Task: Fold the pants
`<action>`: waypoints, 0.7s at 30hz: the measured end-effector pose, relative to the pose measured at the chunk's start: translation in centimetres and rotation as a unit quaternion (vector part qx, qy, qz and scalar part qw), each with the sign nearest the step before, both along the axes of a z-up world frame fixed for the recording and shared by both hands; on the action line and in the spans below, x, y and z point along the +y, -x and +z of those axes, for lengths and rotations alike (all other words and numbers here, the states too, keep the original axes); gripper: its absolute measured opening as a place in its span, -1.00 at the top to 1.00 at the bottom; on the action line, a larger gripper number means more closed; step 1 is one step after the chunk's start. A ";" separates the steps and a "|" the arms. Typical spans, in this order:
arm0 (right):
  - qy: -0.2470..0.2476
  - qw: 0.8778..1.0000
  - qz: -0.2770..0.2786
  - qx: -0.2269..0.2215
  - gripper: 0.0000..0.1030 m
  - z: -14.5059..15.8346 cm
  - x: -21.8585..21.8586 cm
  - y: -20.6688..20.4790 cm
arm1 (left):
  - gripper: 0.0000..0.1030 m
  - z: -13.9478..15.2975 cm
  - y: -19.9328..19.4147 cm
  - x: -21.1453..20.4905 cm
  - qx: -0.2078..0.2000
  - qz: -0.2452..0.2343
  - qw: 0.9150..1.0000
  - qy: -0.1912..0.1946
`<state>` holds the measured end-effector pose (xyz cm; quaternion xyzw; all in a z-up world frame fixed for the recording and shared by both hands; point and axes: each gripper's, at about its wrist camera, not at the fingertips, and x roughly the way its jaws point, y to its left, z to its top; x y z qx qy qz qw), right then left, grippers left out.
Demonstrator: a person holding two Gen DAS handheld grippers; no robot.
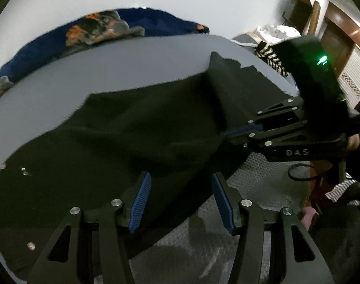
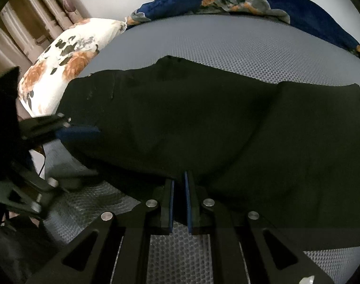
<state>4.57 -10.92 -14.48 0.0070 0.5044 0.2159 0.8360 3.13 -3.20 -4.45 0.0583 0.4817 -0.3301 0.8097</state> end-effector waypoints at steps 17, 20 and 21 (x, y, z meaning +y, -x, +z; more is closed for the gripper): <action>-0.089 0.994 -0.060 -0.013 0.34 2.3 -6.8 -0.4 | 0.87 -2.2 -1.4 -3.6 0.026 0.003 1.000 -0.004; -0.115 0.983 -0.143 -0.017 0.33 1.9 -12.4 -1.4 | 0.87 -2.3 -1.5 -3.3 0.032 0.011 0.999 0.004; -0.118 0.978 -0.169 -0.017 0.33 1.5 -14.1 -1.7 | 0.87 -2.3 -1.6 -3.2 0.035 0.014 0.999 0.008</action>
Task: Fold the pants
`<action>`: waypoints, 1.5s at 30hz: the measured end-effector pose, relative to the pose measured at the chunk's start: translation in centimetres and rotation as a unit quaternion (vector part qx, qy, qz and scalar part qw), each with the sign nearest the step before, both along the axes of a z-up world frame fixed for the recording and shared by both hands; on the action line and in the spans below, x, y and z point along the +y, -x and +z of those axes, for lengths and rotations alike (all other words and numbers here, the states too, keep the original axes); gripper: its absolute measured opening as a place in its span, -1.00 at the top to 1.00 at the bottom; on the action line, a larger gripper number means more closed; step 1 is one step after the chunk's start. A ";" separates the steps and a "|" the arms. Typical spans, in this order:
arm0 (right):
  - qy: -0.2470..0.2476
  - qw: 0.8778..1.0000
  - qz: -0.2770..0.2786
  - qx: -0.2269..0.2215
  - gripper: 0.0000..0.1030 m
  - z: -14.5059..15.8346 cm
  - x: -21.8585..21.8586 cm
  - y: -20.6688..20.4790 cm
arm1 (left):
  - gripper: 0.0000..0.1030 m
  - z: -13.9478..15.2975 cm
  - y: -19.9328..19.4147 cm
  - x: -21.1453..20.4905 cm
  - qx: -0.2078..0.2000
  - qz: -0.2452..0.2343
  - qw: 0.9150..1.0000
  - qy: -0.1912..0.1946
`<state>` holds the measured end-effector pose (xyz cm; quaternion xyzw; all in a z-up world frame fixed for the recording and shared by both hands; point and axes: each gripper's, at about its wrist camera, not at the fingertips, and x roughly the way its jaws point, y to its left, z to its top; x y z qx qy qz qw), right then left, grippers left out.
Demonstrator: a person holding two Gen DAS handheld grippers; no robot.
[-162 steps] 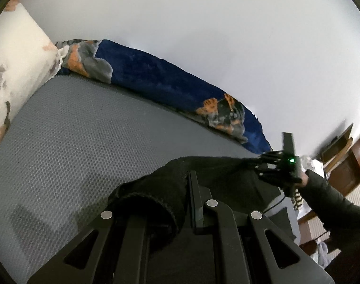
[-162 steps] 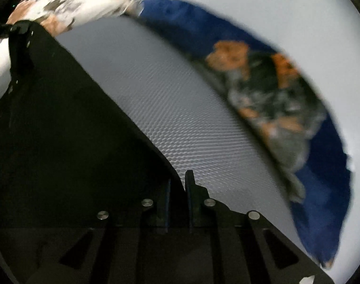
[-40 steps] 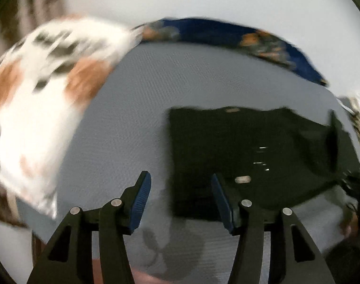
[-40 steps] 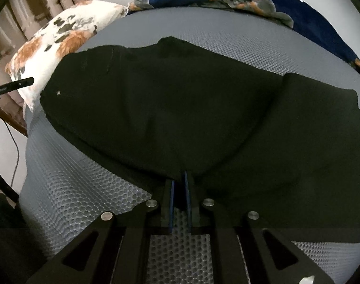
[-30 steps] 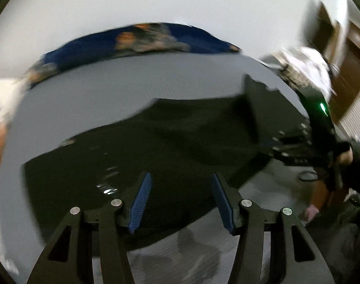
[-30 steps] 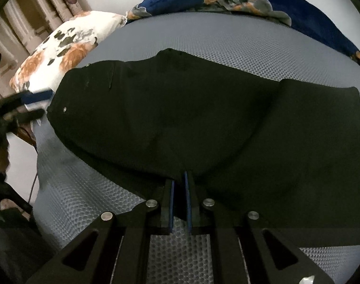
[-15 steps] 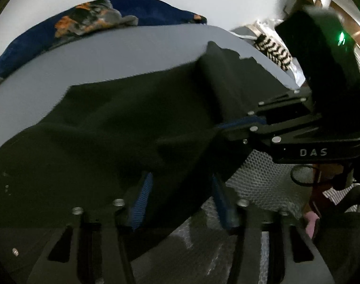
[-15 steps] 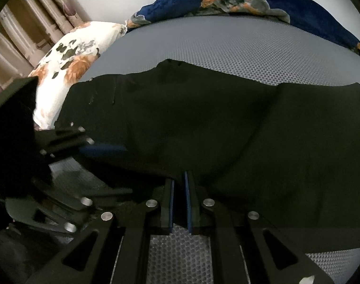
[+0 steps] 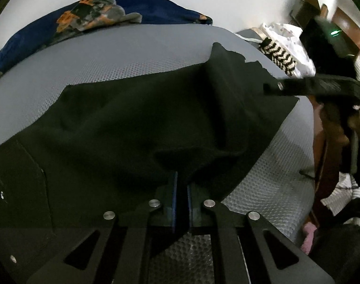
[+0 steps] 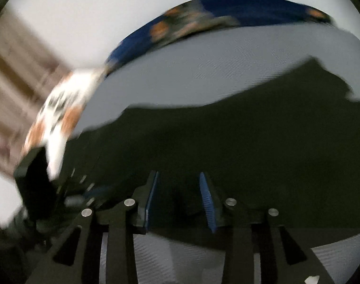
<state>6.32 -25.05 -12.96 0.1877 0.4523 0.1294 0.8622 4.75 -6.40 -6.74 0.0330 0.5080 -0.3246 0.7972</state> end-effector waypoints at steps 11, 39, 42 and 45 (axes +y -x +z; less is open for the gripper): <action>-0.091 0.970 -0.226 0.016 0.33 -3.6 -15.8 -4.3 | 0.86 0.0 -0.4 0.5 0.019 0.018 1.000 0.009; 0.095 0.946 -0.308 -0.033 0.97 3.3 -18.7 4.5 | 0.85 -1.1 -0.7 -0.6 0.033 0.002 0.999 -0.004; 0.077 0.937 -0.341 0.016 0.97 -0.1 -20.4 8.1 | 0.82 -1.6 -0.5 -1.1 0.033 -0.012 0.999 -0.011; 0.071 0.931 -0.356 0.042 0.98 -2.7 -21.0 9.9 | 0.82 -1.9 -0.4 -1.5 0.026 -0.027 0.999 -0.022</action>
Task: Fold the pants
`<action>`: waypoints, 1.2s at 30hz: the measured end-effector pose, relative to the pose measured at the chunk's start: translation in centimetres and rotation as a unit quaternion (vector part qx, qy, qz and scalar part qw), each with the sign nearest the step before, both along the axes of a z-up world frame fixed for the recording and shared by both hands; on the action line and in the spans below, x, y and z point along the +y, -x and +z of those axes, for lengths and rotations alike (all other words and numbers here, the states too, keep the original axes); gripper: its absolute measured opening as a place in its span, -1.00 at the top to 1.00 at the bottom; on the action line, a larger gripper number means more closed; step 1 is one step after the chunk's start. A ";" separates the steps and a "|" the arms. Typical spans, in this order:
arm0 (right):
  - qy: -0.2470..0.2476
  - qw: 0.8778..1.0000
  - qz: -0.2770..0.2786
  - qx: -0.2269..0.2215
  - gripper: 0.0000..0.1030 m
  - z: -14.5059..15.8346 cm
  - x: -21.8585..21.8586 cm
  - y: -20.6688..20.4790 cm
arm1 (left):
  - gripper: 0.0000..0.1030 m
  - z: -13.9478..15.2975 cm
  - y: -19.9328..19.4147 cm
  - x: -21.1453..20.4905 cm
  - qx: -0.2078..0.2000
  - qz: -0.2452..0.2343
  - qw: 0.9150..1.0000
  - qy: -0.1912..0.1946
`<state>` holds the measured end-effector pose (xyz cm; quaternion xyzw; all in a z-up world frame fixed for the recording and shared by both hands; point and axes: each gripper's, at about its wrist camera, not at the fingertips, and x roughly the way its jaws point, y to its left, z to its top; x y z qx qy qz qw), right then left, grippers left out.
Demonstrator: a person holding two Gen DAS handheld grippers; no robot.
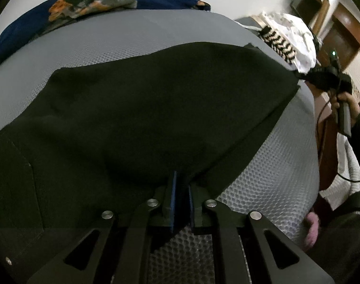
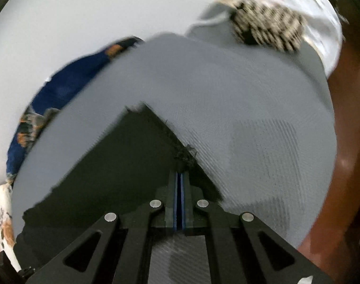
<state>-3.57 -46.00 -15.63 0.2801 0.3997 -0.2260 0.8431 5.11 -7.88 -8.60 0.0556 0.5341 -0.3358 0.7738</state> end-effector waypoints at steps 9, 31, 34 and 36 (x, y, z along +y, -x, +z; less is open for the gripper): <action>0.002 1.000 -0.012 0.000 0.99 -0.3 0.0 1.0 | 0.82 0.5 0.6 0.0 -0.005 -0.029 1.000 0.002; -0.063 0.980 0.189 -0.025 0.51 4.3 -2.6 -11.9 | 0.36 2.7 -2.4 3.9 0.031 0.080 0.993 0.077; -0.068 0.978 0.199 -0.005 0.54 3.3 -3.4 -14.8 | 0.36 2.4 -3.3 5.6 0.038 0.128 0.988 0.080; -0.067 0.978 0.199 0.006 0.54 2.7 -3.8 -16.1 | 0.36 2.2 -3.7 6.6 0.043 0.154 0.984 0.078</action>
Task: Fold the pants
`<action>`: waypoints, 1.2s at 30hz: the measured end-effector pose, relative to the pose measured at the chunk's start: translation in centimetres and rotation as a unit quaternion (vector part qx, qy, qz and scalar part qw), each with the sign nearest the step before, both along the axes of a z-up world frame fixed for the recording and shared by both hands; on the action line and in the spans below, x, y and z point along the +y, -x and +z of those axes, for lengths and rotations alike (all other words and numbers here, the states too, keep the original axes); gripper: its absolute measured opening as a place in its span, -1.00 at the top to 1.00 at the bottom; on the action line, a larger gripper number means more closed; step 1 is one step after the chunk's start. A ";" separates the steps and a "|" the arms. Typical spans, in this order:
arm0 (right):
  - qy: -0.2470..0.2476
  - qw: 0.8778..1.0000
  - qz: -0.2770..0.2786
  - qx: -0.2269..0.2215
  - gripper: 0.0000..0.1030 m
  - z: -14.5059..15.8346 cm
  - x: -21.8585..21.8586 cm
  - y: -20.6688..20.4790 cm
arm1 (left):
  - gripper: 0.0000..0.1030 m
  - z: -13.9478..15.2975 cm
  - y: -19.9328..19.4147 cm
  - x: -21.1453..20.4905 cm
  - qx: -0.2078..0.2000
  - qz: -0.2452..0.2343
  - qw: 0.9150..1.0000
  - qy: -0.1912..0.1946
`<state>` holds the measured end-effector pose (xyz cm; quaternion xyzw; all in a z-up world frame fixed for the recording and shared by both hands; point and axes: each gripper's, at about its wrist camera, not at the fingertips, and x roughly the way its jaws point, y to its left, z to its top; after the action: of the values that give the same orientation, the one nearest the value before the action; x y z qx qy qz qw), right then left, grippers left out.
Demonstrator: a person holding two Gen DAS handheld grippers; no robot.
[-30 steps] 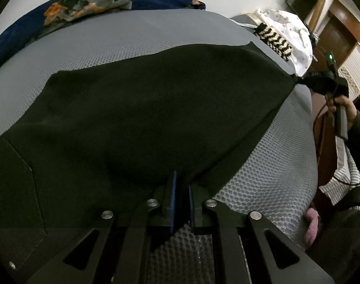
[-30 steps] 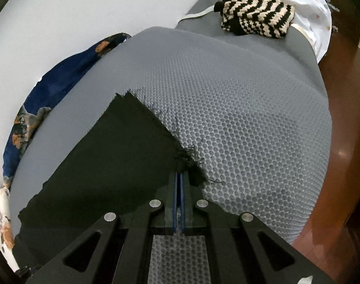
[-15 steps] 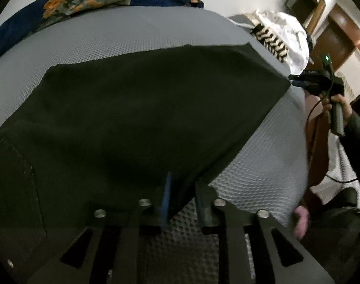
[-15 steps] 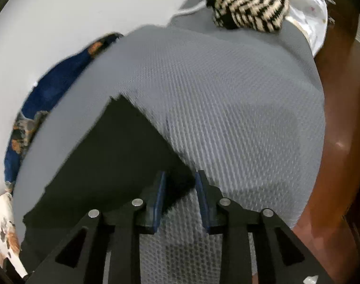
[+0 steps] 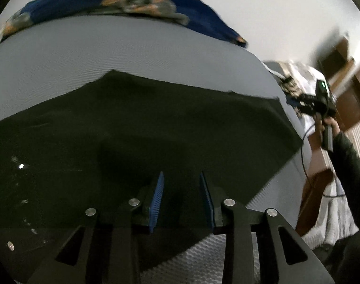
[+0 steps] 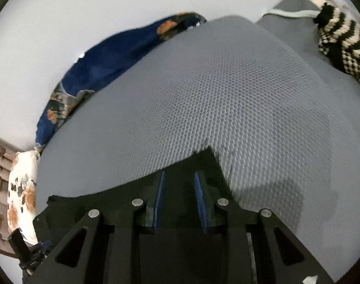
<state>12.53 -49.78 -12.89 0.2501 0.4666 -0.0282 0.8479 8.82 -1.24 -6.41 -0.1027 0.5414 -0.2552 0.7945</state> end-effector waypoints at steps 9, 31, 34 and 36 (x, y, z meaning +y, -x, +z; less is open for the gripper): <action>0.005 0.999 0.018 0.028 0.54 -2.2 -1.2 -2.8 | 0.36 -0.3 -0.8 1.5 0.020 0.049 0.999 -0.006; 0.136 0.989 -0.057 -0.017 1.00 -0.9 1.8 -1.3 | 0.36 -1.2 -2.9 1.8 -0.005 0.084 0.995 -0.050; 0.135 0.989 -0.062 0.004 1.00 -2.4 1.8 -1.9 | 0.36 -1.9 -3.0 2.1 -0.005 0.082 0.995 -0.065; 0.138 0.988 -0.068 0.009 0.98 -2.6 1.7 -2.0 | 0.36 -2.6 -3.2 2.3 0.000 0.084 0.994 -0.065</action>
<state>14.57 -48.09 -15.46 0.1617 0.4479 -0.1517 0.8661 12.06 1.08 -8.97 -0.0960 0.5467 -0.1523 0.8178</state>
